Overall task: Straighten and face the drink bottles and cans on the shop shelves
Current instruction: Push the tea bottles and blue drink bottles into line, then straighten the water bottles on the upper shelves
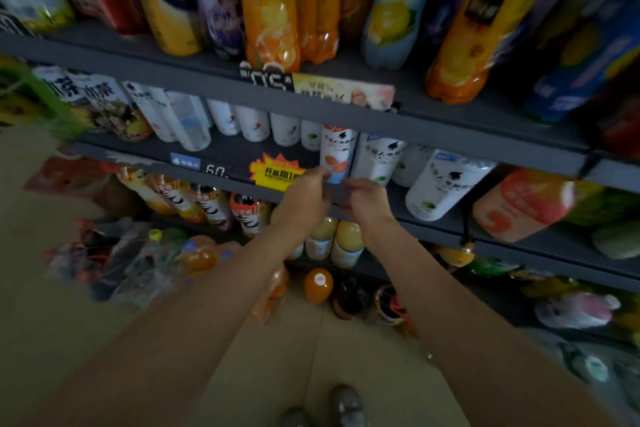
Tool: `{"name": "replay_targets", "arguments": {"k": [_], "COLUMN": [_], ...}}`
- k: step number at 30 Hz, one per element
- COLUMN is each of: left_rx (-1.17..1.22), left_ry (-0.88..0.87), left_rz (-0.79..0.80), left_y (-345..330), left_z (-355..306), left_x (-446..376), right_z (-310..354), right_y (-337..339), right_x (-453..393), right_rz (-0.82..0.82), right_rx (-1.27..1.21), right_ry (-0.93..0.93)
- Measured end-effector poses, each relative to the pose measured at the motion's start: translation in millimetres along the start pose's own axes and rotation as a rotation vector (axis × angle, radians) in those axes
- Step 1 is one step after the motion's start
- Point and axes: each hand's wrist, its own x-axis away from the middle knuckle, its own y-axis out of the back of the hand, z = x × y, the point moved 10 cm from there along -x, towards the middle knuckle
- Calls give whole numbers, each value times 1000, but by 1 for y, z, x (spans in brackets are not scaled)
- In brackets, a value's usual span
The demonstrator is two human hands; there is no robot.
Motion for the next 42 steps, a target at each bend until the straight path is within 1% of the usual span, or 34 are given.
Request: {"name": "replay_targets", "arguments": {"k": [2,4,6,8,10,12,13,15,17,19,22,24,27,30,33,36,38,40,42], "left_rx": [-53,-82,-60,-20,10,34,49,92,137,171,166,134,75,61,42,22,15,29,44], "left_ry": [-243,-455,-582,-687,-812,-938,-1002,-1117,-1185,-1209,-1148,-1053,-910,-840,-815,-811,-815,-819,-818], "left_rz": [-42,-57,-74,-158,-261,-330,-361,-421,-464,-491,-508,-483,-458,-438,-445,-460,-437,-411,-383], "left_y": [31,65,99,136,171,200,213,235,247,249,240,228,213,208,207,206,198,189,180], "left_z": [-64,-135,-207,-284,-366,-447,-487,-561,-626,-679,-739,-770,-803,-828,-853,-872,-880,-885,-887], "left_x": [39,64,70,66,66,72,79,98,116,126,123,105,75,52,38,32,30,29,28], "right_z": [34,85,146,221,292,353,378,414,444,471,504,519,538,561,595,636,658,668,668], "right_y": [40,69,96,139,193,250,281,339,393,441,512,558,620,661,679,679,674,667,665], "right_x": [43,88,128,165,208,254,279,323,363,392,411,420,423,404,394,398,393,386,383], "right_rz": [-32,30,85,11,-101,-220,-277,-335,-421,-511,-644,-725,-874,-912,-990,-1072,-1082,-1082,-1136], "right_rx": [136,257,350,413,405,382,339,177,109,138,199,215,350,525,716,865,960,1048,1111], "right_ry": [79,172,279,438,586,720,777,878,987,1085,1115,1107,1070,984,953,1029,1058,1067,1075]}}
